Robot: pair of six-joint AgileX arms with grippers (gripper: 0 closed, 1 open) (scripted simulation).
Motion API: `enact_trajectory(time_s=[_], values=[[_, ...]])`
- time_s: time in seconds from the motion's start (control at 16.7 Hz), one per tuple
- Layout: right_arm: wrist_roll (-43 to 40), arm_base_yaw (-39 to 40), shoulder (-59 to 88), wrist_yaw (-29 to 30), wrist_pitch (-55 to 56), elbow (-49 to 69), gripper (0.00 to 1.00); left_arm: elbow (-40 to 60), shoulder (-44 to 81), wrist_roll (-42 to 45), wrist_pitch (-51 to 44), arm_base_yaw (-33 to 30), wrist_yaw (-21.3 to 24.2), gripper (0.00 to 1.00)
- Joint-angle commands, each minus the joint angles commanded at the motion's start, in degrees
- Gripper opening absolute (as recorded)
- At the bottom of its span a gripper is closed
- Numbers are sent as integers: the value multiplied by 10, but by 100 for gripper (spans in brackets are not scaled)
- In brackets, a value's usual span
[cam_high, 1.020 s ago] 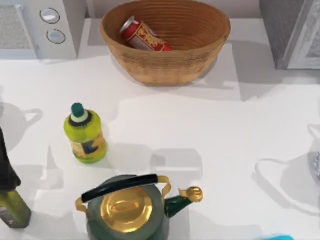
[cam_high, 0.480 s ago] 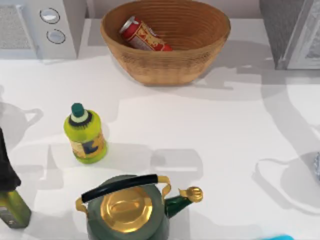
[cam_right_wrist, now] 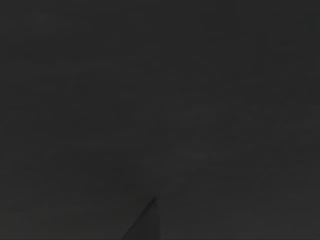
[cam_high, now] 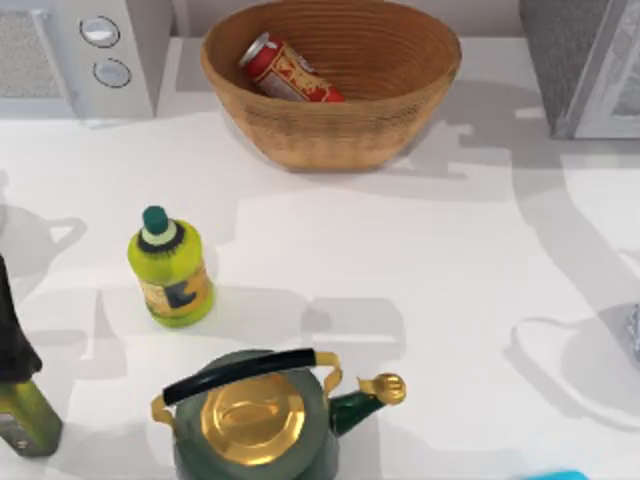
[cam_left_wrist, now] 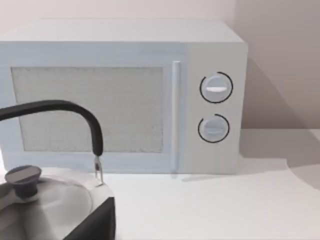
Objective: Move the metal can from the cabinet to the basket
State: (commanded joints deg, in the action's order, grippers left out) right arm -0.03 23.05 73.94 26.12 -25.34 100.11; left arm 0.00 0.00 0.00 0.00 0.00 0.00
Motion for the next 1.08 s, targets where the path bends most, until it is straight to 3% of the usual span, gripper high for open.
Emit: enact_trajectory(time_s=[0.54,0.84,1.08], values=[[0,-42,76,-40,24,55,100,0,0,0,0,0,0,100],[-4,-45,29,-47,37,22,100,0,0,0,0,0,0,100],[-10,-73,-92,-77,82,-57,100,0,0,0,0,0,0,100]])
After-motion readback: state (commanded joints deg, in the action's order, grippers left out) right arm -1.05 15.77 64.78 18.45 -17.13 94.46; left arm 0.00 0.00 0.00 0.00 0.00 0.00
